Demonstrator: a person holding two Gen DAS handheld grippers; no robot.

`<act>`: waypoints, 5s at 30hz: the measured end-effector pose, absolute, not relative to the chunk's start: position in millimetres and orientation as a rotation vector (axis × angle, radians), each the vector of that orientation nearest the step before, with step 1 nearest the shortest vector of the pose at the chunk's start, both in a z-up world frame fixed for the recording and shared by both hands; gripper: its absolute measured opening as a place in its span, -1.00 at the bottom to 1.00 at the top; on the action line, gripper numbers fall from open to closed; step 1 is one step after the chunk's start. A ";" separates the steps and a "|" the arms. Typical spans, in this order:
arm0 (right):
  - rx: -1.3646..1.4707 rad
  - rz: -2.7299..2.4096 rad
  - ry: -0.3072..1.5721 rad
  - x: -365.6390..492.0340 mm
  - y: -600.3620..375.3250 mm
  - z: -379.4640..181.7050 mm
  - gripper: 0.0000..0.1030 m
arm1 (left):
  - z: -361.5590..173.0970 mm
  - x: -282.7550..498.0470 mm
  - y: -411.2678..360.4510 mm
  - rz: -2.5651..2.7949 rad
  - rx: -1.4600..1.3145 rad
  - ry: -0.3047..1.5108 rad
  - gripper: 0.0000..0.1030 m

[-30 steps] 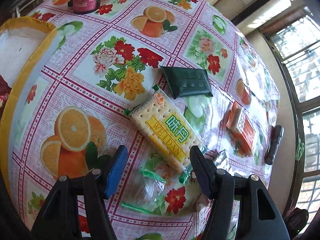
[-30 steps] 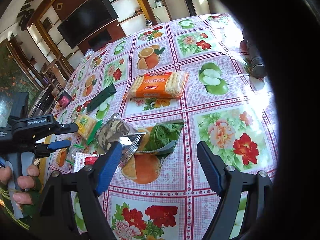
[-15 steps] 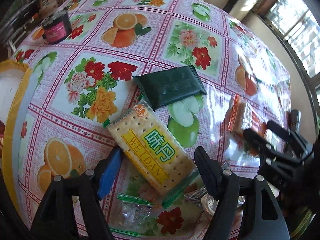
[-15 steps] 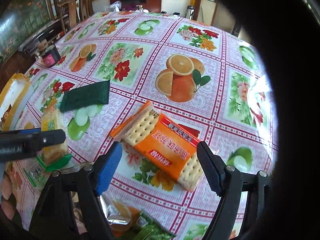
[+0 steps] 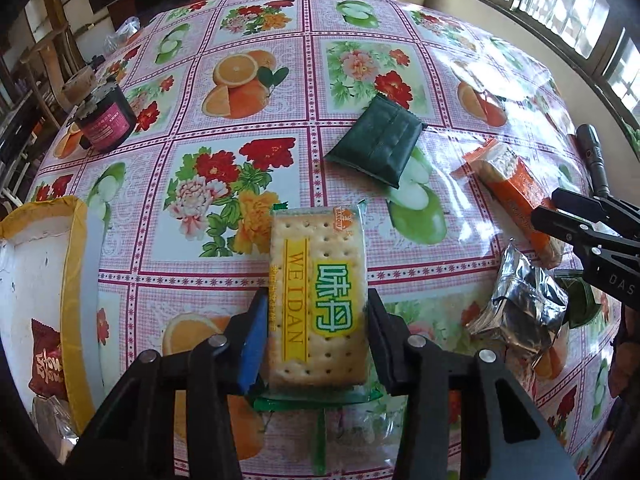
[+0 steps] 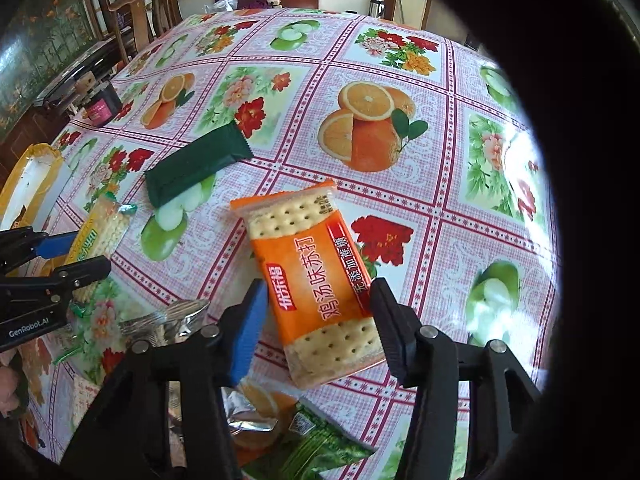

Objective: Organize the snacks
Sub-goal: 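Grasp the WEIDAN cracker pack with the left tool while the right tool grasps the orange cracker pack, then carry both cracker packs over the white tray, then lower both cracker packs into the tray and open both tools, then move both open tools to the clear bag and green leafy bag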

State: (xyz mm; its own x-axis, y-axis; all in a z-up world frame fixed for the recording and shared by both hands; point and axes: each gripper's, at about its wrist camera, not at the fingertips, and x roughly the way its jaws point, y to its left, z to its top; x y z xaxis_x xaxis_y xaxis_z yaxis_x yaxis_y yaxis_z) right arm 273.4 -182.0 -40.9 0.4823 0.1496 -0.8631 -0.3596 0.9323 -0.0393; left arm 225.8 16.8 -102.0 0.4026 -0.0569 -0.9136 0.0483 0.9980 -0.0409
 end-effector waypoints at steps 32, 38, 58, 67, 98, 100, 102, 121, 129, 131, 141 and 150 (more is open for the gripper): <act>0.213 0.474 0.818 142.6 -159.7 11.9 0.09 | -39.0 115.5 60.5 0.050 0.008 0.988 -0.12; 0.240 0.550 0.830 119.8 -129.3 7.2 0.09 | -36.5 84.9 88.1 0.107 -0.002 0.981 -0.12; 0.189 0.736 0.907 107.2 0.4 -13.0 0.09 | -30.9 50.8 203.5 0.252 -0.132 0.962 -0.12; 0.166 0.779 0.928 126.2 54.9 -17.8 0.10 | -38.9 63.3 228.0 0.278 -0.170 0.975 -0.12; 0.137 0.822 1.011 191.1 135.2 -51.4 0.25 | -40.4 74.8 266.2 0.345 -0.280 0.973 0.20; 0.168 0.822 1.001 188.4 127.2 -46.5 0.33 | -35.5 71.7 266.8 0.342 -0.296 0.962 0.22; 0.189 0.825 0.973 184.3 117.4 -37.8 0.35 | -30.3 68.6 266.8 0.333 -0.316 0.949 0.22; 0.324 0.526 0.801 123.2 -95.6 2.2 0.45 | 2.6 57.9 155.0 0.100 -0.232 0.921 0.27; 0.303 0.337 0.803 91.5 -186.7 -9.4 0.44 | -18.5 69.8 87.9 -0.019 -0.156 0.994 0.27; 0.297 0.303 0.806 86.7 -201.5 -14.1 0.44 | -25.2 74.1 72.4 -0.041 -0.130 1.016 0.27; 0.293 0.224 0.830 88.0 -239.1 -29.4 0.44 | -51.3 94.1 26.6 -0.113 -0.015 1.075 0.27; 0.193 0.174 0.863 120.6 -229.6 -41.7 0.44 | -69.4 124.4 19.6 -0.146 0.072 1.112 0.27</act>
State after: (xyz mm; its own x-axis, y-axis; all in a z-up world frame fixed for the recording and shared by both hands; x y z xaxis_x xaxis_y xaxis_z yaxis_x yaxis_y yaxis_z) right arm 120.6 -229.6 -41.7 0.6381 0.2292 -0.7351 -0.0738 0.9685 0.2379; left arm 124.4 19.6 -69.4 0.4349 -0.0813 -0.8968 0.1531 0.9881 -0.0153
